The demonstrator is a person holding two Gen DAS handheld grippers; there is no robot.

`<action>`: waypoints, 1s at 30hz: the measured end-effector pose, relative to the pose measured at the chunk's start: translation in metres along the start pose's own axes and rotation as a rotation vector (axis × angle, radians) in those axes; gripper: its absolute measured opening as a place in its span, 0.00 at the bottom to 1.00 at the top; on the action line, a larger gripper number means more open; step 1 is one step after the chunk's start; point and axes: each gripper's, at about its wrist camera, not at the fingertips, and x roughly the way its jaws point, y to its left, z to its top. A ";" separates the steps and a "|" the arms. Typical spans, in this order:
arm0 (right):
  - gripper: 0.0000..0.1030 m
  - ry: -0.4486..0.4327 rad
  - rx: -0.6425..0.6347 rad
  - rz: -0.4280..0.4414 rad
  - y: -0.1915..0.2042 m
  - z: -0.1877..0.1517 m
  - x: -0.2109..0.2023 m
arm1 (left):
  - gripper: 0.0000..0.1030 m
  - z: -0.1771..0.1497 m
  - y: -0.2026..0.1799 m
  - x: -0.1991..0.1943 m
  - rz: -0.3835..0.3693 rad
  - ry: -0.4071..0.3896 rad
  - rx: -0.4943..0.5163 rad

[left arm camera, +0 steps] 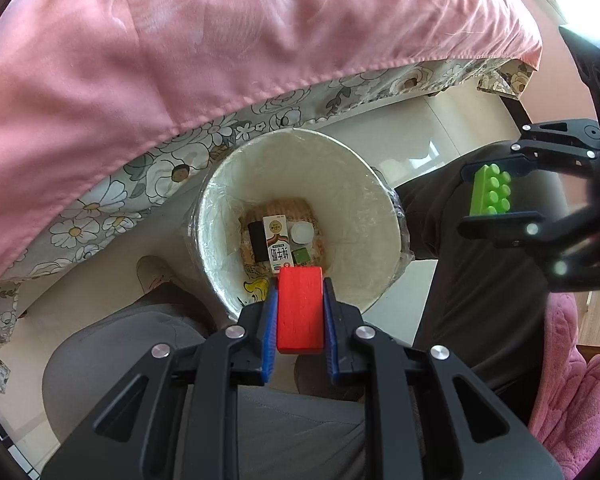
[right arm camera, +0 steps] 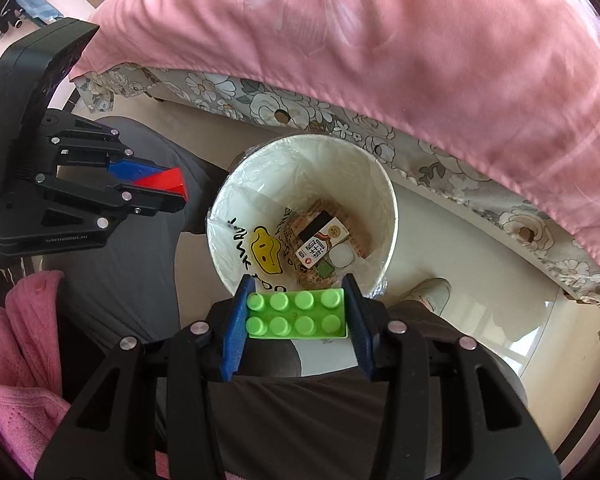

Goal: Collect trash
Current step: 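Carry the red block and green Lego brick in both grippers over the bin, then open the left gripper dropping the red block while the right gripper releases the green brick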

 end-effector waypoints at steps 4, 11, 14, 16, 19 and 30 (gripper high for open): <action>0.44 0.034 0.046 0.035 -0.007 0.005 0.022 | 0.22 0.006 0.005 0.022 -0.027 0.030 -0.034; 0.44 0.090 0.126 0.084 -0.017 0.014 0.058 | 0.22 0.017 0.015 0.058 -0.038 0.070 -0.084; 0.44 0.124 0.148 0.081 -0.020 0.017 0.074 | 0.22 0.021 0.024 0.073 -0.050 0.086 -0.127; 0.44 0.148 0.163 0.084 -0.022 0.019 0.086 | 0.22 0.025 0.028 0.082 -0.056 0.095 -0.151; 0.44 0.185 0.181 0.086 -0.023 0.021 0.104 | 0.22 0.029 0.033 0.097 -0.067 0.115 -0.188; 0.44 0.283 0.301 0.118 -0.032 0.028 0.160 | 0.22 0.041 0.046 0.146 -0.098 0.203 -0.268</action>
